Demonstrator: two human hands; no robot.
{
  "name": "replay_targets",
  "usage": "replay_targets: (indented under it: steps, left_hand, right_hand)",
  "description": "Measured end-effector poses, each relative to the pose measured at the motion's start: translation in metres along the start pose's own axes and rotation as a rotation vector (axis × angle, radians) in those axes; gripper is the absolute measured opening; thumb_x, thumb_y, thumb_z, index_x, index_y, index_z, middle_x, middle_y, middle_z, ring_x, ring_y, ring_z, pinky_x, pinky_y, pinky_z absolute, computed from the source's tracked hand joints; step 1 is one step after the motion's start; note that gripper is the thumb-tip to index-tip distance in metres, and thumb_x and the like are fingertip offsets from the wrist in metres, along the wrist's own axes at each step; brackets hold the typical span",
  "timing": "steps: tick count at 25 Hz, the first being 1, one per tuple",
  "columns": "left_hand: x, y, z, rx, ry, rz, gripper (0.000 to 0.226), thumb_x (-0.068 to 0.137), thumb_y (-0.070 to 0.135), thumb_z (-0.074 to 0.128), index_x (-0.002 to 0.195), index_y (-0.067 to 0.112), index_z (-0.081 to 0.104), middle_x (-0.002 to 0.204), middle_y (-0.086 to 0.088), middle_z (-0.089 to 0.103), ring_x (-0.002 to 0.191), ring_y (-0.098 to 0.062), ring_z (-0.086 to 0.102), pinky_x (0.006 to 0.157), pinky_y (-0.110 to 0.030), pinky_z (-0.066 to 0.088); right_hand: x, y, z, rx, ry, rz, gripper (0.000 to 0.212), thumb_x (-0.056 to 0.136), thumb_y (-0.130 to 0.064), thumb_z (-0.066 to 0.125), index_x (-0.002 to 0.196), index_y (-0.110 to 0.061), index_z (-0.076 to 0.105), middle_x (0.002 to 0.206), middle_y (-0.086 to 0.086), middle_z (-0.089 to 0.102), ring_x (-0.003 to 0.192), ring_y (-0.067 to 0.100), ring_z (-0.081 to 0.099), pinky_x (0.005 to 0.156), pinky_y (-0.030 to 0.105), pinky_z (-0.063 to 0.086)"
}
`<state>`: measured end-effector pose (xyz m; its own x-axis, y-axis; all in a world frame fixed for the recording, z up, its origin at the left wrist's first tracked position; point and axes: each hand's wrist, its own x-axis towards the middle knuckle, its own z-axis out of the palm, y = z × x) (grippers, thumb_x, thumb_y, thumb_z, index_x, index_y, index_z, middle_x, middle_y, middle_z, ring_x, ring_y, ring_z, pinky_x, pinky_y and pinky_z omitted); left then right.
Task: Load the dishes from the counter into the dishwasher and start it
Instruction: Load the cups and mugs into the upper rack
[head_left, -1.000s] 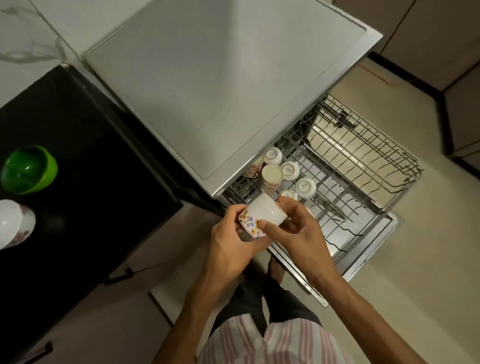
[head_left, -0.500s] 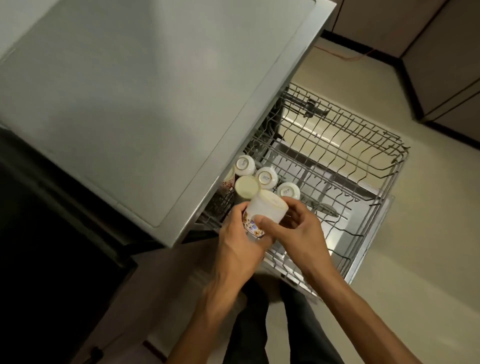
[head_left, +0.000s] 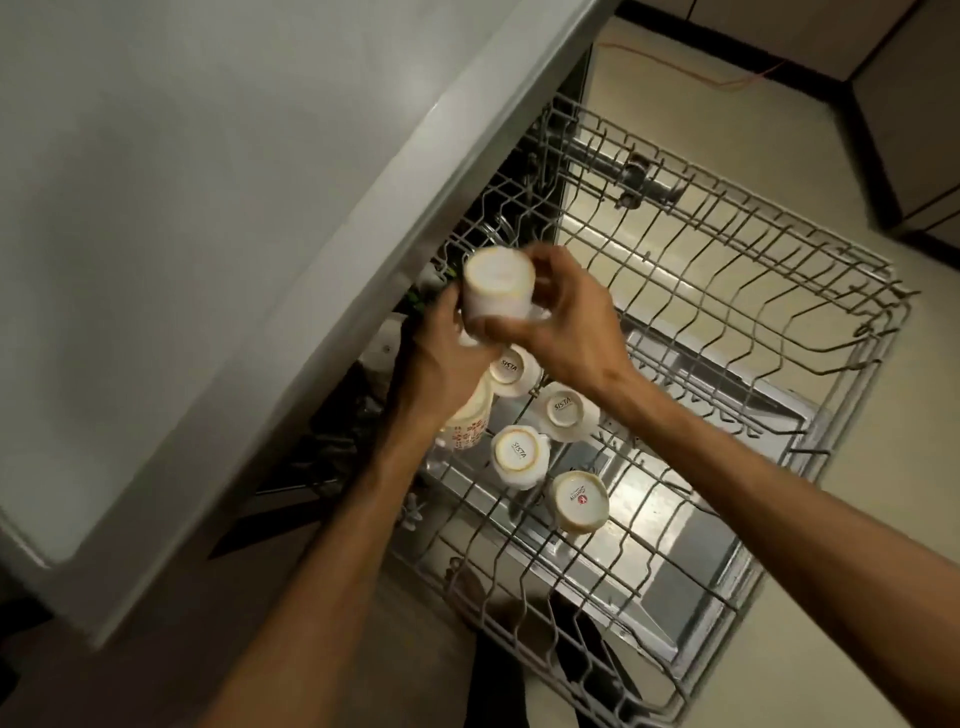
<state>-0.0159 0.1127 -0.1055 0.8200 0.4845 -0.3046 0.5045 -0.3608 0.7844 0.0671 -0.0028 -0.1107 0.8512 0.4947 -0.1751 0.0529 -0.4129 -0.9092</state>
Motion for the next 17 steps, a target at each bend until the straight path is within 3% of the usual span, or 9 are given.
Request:
replay_targets:
  steps: [3, 6, 10, 14, 17]
  left_hand:
    - [0.054, -0.013, 0.003, -0.067, -0.020, -0.025, 0.061, 0.076, 0.014, 0.072, 0.134, 0.012, 0.052, 0.127, -0.003, 0.063, 0.116, -0.012, 0.060, 0.093, -0.026, 0.051]
    - [0.098, -0.032, 0.008, -0.050, 0.050, -0.096, 0.067, 0.065, 0.022, 0.065, 0.131, 0.014, 0.056, 0.124, -0.005, 0.064, 0.114, -0.019, 0.061, 0.095, -0.039, 0.053]
    - [0.117, -0.035, 0.012, -0.016, 0.052, -0.109, 0.048, 0.081, 0.005, 0.048, 0.127, 0.008, 0.058, 0.121, -0.012, 0.064, 0.114, -0.025, 0.059, 0.090, -0.033, 0.051]
    - [0.129, -0.051, 0.015, 0.026, 0.082, -0.101, 0.057, 0.071, 0.021, 0.040, 0.124, 0.015, 0.060, 0.118, -0.009, 0.067, 0.112, -0.025, 0.061, 0.095, -0.045, 0.052]
    - [0.130, -0.055, 0.022, 0.039, 0.084, -0.144, 0.063, 0.068, 0.024, 0.038, 0.127, 0.014, 0.057, 0.121, -0.010, 0.064, 0.114, -0.027, 0.059, 0.097, -0.047, 0.050]
  right_hand:
    - [0.051, 0.020, 0.005, -0.094, -0.023, -0.061, 0.083, 0.063, -0.031, 0.090, 0.133, -0.013, 0.049, 0.125, 0.003, 0.064, 0.109, 0.014, 0.062, 0.092, 0.031, 0.054]
    - [0.087, 0.037, 0.013, -0.166, -0.079, -0.102, 0.086, 0.063, -0.031, 0.089, 0.135, -0.010, 0.047, 0.127, 0.005, 0.062, 0.112, 0.018, 0.060, 0.093, 0.036, 0.054]
    - [0.114, 0.046, 0.024, -0.257, -0.119, -0.165, 0.080, 0.065, -0.034, 0.088, 0.132, -0.011, 0.049, 0.124, 0.005, 0.063, 0.111, 0.019, 0.059, 0.091, 0.036, 0.053]
    - [0.125, 0.052, 0.030, -0.320, -0.130, -0.212, 0.077, 0.066, -0.036, 0.087, 0.129, -0.009, 0.051, 0.121, 0.005, 0.064, 0.109, 0.020, 0.060, 0.089, 0.035, 0.052]
    - [0.128, 0.059, 0.031, -0.332, -0.143, -0.206, 0.076, 0.066, -0.034, 0.088, 0.127, -0.009, 0.050, 0.120, 0.005, 0.063, 0.107, 0.019, 0.059, 0.084, 0.026, 0.049]
